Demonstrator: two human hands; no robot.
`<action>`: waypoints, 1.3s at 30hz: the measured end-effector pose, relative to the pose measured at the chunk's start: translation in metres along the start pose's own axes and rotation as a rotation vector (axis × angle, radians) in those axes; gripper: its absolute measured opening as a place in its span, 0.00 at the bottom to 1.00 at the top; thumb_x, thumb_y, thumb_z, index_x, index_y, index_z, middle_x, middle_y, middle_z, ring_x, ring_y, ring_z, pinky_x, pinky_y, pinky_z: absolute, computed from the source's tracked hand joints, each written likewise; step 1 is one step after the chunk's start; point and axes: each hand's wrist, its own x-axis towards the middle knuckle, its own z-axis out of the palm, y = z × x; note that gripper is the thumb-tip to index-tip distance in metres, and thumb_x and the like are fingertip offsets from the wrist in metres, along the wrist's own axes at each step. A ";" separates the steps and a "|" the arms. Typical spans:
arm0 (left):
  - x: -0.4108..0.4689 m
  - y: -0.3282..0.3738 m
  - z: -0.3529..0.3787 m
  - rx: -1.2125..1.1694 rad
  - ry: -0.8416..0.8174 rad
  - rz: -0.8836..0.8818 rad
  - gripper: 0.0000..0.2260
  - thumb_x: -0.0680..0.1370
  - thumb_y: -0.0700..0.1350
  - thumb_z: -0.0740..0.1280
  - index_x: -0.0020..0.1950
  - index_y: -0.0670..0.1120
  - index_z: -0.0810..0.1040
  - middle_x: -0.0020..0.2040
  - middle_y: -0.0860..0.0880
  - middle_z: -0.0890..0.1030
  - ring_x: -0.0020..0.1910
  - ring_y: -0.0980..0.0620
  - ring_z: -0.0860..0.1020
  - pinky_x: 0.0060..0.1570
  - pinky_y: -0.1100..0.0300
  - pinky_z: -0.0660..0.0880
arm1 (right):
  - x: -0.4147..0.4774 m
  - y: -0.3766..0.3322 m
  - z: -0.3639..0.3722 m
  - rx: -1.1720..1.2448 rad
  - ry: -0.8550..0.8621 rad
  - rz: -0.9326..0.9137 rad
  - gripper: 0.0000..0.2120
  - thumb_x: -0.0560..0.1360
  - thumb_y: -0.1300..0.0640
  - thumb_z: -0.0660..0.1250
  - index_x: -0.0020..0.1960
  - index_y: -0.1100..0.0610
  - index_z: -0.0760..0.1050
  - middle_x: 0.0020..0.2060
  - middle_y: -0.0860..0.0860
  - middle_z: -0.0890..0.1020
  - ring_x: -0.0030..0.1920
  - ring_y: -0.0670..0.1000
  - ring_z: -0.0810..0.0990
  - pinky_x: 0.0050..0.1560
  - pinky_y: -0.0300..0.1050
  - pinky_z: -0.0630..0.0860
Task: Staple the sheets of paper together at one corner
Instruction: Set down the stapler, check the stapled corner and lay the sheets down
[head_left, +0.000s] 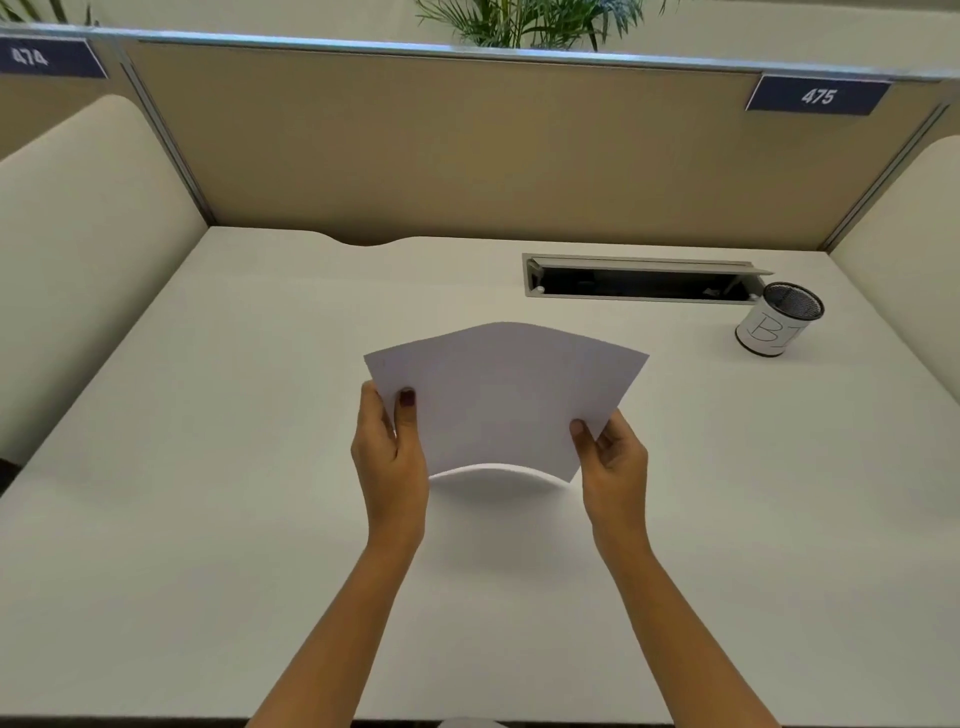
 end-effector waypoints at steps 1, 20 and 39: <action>0.000 0.002 0.000 -0.009 0.008 0.006 0.08 0.82 0.45 0.57 0.53 0.58 0.71 0.46 0.56 0.78 0.42 0.63 0.76 0.41 0.70 0.74 | 0.000 -0.001 -0.001 0.002 0.010 -0.011 0.13 0.78 0.61 0.64 0.51 0.42 0.77 0.44 0.37 0.84 0.50 0.46 0.82 0.55 0.44 0.78; -0.013 -0.032 0.004 0.023 -0.041 -0.080 0.08 0.82 0.47 0.55 0.51 0.49 0.72 0.44 0.53 0.77 0.38 0.62 0.74 0.37 0.70 0.73 | -0.008 0.027 -0.005 -0.044 0.018 0.066 0.12 0.78 0.60 0.63 0.50 0.42 0.74 0.44 0.39 0.81 0.47 0.43 0.82 0.48 0.35 0.78; -0.001 -0.117 0.000 0.336 -0.167 -0.210 0.07 0.82 0.43 0.55 0.50 0.46 0.72 0.44 0.52 0.78 0.42 0.53 0.76 0.36 0.69 0.71 | 0.012 0.082 0.010 -0.355 -0.034 0.162 0.08 0.79 0.67 0.59 0.44 0.56 0.69 0.31 0.47 0.70 0.29 0.40 0.70 0.32 0.28 0.68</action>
